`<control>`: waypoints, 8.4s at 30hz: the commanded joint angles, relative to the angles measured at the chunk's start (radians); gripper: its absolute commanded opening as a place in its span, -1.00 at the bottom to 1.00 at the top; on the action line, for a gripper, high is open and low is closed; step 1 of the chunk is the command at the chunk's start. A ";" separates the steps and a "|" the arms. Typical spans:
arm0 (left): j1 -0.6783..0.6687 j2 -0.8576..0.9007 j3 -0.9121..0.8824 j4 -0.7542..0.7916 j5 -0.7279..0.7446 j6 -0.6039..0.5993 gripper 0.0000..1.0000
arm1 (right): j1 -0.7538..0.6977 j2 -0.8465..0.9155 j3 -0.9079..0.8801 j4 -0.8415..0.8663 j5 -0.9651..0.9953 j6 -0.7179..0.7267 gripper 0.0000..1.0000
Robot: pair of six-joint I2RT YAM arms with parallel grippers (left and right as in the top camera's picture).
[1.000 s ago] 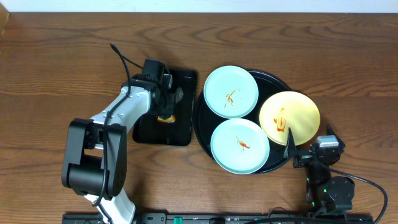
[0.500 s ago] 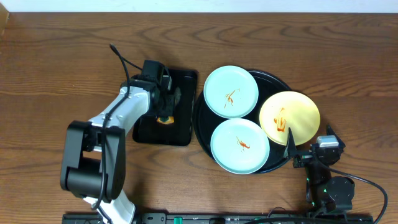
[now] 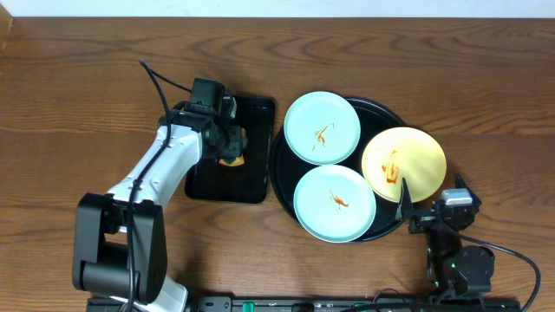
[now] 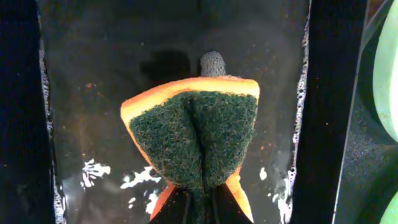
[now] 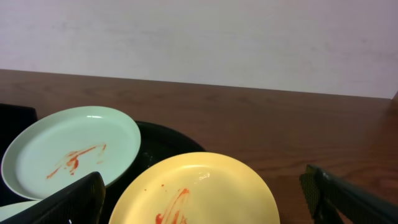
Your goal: Clean dirty plates on tray and stack at the side
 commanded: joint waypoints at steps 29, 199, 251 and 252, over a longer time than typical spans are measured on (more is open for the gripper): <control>-0.002 -0.002 -0.004 -0.004 0.008 -0.008 -0.85 | 0.008 -0.006 -0.001 -0.003 -0.005 -0.009 0.99; -0.319 -0.235 0.005 0.016 0.050 -0.074 -0.85 | 0.160 1.249 0.508 -0.512 -0.343 0.506 -0.30; -0.684 0.144 0.003 0.224 0.185 -0.443 -0.85 | 0.160 1.249 0.494 -0.458 -0.312 0.602 -0.97; -0.679 0.148 0.003 0.224 0.184 -0.443 -0.85 | 0.160 1.249 0.494 -0.459 -0.312 0.602 -0.97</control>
